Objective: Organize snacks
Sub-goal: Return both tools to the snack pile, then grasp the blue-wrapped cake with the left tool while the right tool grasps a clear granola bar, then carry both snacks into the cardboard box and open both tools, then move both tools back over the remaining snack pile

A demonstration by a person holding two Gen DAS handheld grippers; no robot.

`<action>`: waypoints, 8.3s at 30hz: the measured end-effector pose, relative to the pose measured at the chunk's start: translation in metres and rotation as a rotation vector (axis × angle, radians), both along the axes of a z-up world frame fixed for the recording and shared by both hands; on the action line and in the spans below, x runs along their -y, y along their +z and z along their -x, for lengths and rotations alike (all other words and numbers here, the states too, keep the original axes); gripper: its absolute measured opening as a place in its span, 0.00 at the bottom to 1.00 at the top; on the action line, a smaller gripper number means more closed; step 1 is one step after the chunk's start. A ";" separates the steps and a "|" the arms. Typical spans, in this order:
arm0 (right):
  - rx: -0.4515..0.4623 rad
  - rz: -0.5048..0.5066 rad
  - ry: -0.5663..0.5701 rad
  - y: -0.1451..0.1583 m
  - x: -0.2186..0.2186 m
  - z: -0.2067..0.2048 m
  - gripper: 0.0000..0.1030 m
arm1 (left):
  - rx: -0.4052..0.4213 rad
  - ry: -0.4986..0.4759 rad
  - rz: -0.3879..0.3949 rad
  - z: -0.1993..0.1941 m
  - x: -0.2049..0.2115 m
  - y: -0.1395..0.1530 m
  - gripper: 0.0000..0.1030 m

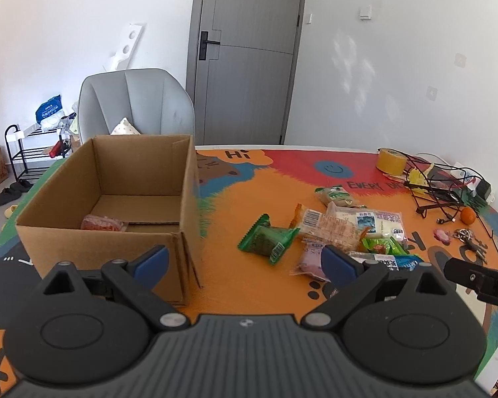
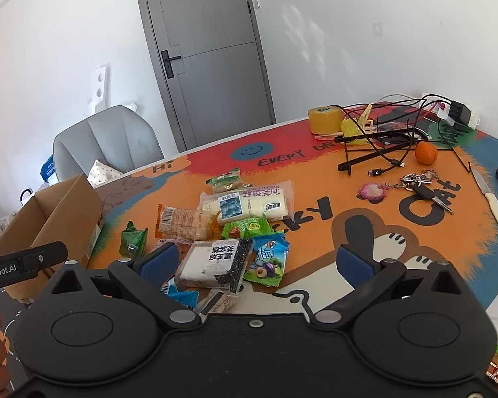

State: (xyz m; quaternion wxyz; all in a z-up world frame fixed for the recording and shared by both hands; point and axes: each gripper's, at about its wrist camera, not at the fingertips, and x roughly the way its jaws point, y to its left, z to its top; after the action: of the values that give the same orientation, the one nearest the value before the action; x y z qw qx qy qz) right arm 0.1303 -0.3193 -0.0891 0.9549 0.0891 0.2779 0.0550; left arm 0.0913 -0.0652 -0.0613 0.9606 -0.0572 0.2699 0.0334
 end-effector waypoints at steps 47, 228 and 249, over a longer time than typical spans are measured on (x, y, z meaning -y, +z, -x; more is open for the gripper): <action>-0.124 -0.058 0.026 -0.047 0.003 -0.013 0.98 | -0.144 -0.072 0.005 -0.033 0.057 -0.068 0.51; 0.046 -0.100 -0.023 -0.002 0.020 -0.013 1.00 | 0.024 -0.048 0.048 -0.019 0.033 0.001 0.96; -0.045 -0.094 -0.052 -0.041 0.025 -0.035 1.00 | -0.073 -0.070 0.061 -0.060 0.055 -0.046 0.84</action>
State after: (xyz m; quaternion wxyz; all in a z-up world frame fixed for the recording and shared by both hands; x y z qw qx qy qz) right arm 0.1656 -0.3439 -0.1299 0.9442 0.1424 0.2942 0.0409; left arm 0.1518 -0.1198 -0.1070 0.9485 -0.0758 0.3076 -0.0062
